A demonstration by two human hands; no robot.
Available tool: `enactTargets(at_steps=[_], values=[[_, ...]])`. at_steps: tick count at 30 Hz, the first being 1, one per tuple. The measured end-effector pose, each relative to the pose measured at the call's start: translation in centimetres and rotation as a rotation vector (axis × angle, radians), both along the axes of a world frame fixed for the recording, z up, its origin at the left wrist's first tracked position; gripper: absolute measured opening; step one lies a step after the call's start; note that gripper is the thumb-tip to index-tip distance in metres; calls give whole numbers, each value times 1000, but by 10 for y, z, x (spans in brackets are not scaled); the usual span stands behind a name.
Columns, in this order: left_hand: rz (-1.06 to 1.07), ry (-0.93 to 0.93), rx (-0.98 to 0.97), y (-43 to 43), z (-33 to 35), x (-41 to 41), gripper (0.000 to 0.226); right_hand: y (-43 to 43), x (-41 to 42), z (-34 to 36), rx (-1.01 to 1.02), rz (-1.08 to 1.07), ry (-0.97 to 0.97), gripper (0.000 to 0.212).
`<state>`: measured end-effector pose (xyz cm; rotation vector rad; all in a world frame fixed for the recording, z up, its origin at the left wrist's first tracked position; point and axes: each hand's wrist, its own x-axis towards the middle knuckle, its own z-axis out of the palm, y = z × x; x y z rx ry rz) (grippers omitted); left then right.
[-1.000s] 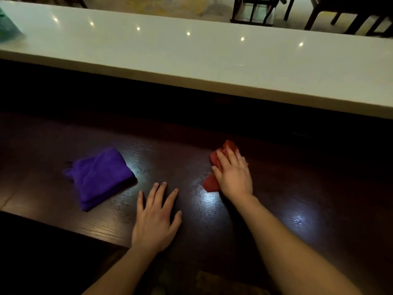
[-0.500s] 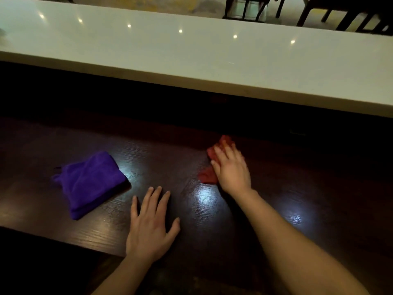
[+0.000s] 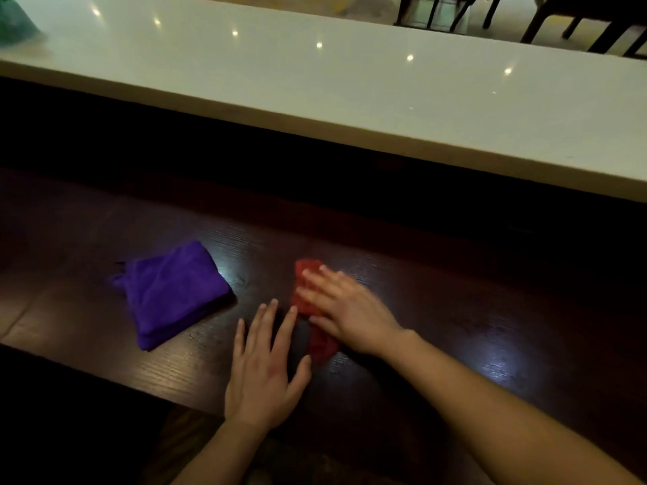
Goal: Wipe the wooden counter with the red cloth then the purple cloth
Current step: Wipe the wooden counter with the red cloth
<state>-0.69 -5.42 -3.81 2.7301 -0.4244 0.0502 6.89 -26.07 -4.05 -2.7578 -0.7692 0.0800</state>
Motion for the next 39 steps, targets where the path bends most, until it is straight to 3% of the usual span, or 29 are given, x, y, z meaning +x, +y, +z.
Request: enactTargets(at_steps=[5, 10, 12, 18, 23, 27, 29, 35, 39], values=[[-1, 21, 11, -2, 2, 1, 73, 20, 28, 14, 94, -481, 21, 55], [-19, 25, 17, -1, 2, 0, 72, 37, -50, 3, 73, -147, -18, 53], [-23, 24, 24, -2, 2, 0, 69, 3, -67, 2, 58, -153, -25, 52], [-33, -8, 46, -3, 3, 2, 62, -122, -100, 15, 123, -735, -11, 55], [-72, -18, 120, -4, 1, 1, 61, -181, -166, 8, 43, -851, -22, 58], [-75, 6, 173, -6, 3, 1, 61, -190, -134, 11, 52, -1128, -37, 54], [-72, 19, 193, -6, 4, 0, 61, -162, -115, 11, 59, -1055, -51, 55], [-51, 26, 204, -5, 5, -1, 60, -35, -105, 5, 73, -544, -38, 56], [-36, 32, 207, -6, 4, -2, 63, -16, -96, 3, 76, -338, -15, 52]])
